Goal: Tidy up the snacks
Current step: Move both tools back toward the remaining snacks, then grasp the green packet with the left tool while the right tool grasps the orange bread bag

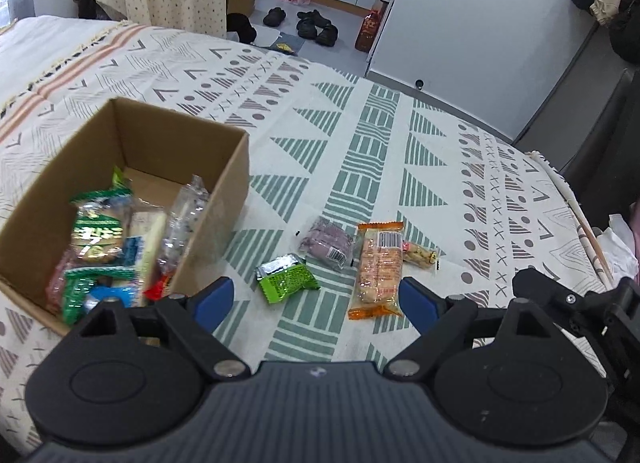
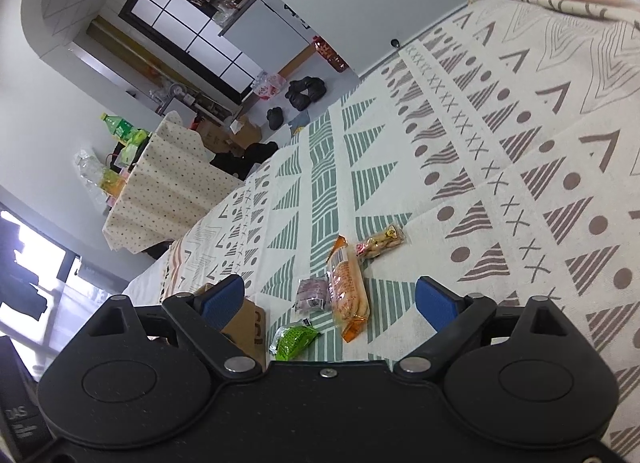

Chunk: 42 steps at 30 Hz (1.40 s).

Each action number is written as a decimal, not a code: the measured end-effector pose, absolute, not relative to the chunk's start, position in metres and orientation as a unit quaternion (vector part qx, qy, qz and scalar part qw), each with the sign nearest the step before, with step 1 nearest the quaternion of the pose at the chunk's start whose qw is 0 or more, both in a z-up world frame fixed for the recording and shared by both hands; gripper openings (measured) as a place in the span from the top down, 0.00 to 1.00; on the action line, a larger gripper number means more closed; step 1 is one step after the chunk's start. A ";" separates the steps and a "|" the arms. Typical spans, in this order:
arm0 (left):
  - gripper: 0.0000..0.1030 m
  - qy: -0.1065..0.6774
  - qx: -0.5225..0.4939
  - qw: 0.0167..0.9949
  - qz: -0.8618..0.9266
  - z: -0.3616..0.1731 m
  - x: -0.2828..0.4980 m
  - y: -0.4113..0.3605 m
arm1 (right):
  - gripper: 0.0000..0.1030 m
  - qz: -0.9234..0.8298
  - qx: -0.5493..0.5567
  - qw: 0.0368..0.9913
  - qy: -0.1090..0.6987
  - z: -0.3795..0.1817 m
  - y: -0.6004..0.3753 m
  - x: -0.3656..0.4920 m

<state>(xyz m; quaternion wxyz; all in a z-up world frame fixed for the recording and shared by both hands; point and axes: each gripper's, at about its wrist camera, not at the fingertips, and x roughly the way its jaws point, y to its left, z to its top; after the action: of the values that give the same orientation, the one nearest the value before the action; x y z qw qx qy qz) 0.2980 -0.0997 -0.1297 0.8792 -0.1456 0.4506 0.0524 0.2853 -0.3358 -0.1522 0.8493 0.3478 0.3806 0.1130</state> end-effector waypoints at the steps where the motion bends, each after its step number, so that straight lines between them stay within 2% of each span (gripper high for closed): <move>1: 0.14 0.453 -0.148 0.878 0.050 -0.134 0.301 -0.101 | 0.14 0.112 0.352 0.846 0.383 -0.154 -0.336 0.287; 6: 0.16 0.458 -0.171 0.870 0.066 -0.154 0.311 -0.102 | 0.21 0.108 0.368 0.835 0.395 -0.167 -0.337 0.296; 14: 0.22 0.456 -0.181 0.863 0.125 -0.178 0.326 -0.108 | 0.22 0.102 0.385 0.818 0.414 -0.190 -0.333 0.316; 20: 0.26 0.460 -0.183 0.854 0.162 -0.195 0.337 -0.111 | 0.30 0.115 0.387 0.803 0.437 -0.209 -0.325 0.331; 27: 0.26 0.471 -0.183 0.841 0.191 -0.213 0.350 -0.109 | 0.30 0.126 0.387 0.791 0.457 -0.226 -0.315 0.343; 29: 0.29 0.476 -0.183 0.837 0.200 -0.218 0.352 -0.108 | 0.31 0.126 0.388 0.788 0.461 -0.230 -0.313 0.346; 32: 0.39 0.471 -0.180 0.838 0.211 -0.217 0.352 -0.106 | 0.31 0.130 0.390 0.783 0.467 -0.235 -0.311 0.350; 34: 0.52 0.473 -0.180 0.836 0.212 -0.216 0.353 -0.104 | 0.33 0.131 0.388 0.781 0.471 -0.238 -0.308 0.353; 40: 0.56 0.475 -0.185 0.837 0.200 -0.212 0.351 -0.098 | 0.39 0.137 0.381 0.782 0.473 -0.240 -0.299 0.359; 42: 0.56 0.474 -0.185 0.838 0.194 -0.209 0.348 -0.096 | 0.46 0.139 0.375 0.784 0.474 -0.240 -0.295 0.360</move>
<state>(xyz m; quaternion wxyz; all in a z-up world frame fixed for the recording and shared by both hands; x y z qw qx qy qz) 0.3483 -0.0962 -0.2093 0.8384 -0.1853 0.4744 0.1942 0.3600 -0.2945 -0.2398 0.7842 0.3750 0.4744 0.1390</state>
